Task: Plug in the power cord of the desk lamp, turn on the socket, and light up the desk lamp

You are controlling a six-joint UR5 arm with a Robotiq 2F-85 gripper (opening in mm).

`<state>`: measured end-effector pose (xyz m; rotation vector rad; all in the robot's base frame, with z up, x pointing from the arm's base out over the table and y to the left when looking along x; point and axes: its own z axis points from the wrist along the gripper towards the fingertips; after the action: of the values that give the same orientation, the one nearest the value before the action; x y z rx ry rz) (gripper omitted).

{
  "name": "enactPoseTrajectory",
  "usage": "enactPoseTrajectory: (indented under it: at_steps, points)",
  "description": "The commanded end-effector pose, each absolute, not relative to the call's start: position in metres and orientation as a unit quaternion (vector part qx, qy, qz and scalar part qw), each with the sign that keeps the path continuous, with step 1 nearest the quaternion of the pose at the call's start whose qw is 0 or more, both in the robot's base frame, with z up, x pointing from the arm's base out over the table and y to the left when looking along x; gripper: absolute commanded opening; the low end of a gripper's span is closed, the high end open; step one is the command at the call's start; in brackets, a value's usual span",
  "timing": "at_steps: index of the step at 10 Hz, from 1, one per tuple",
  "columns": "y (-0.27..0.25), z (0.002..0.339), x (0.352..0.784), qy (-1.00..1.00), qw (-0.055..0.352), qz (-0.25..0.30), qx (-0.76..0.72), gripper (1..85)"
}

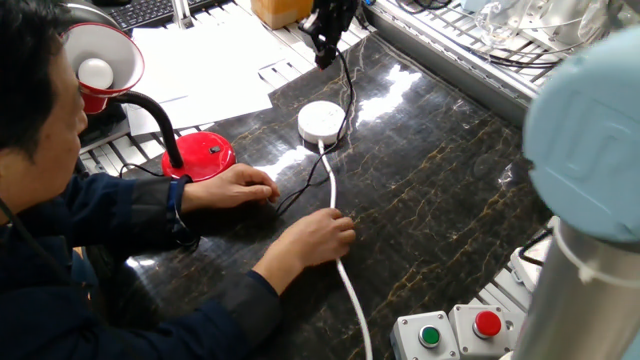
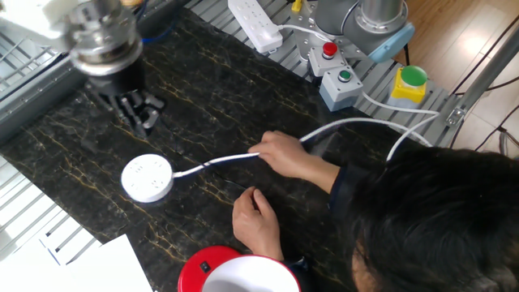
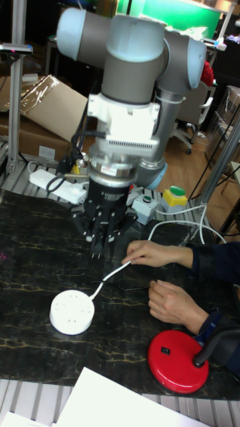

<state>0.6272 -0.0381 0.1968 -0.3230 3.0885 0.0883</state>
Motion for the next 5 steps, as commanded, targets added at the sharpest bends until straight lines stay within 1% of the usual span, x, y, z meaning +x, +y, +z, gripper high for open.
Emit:
enactPoseTrajectory:
  at_steps: [1,2,3,4,5]
  points:
    - [-0.047,0.185,0.664,0.993,0.026,0.034,-0.111,1.0]
    - [-0.046,0.176,0.673,0.992,0.038,0.043,-0.111,1.0]
    - [-0.046,0.177,0.673,0.992,0.038,0.048,-0.11,1.0]
    - [-0.047,0.185,0.67,0.993,0.031,0.052,-0.106,1.0]
    - [-0.047,0.202,0.663,0.993,0.023,0.056,-0.104,1.0]
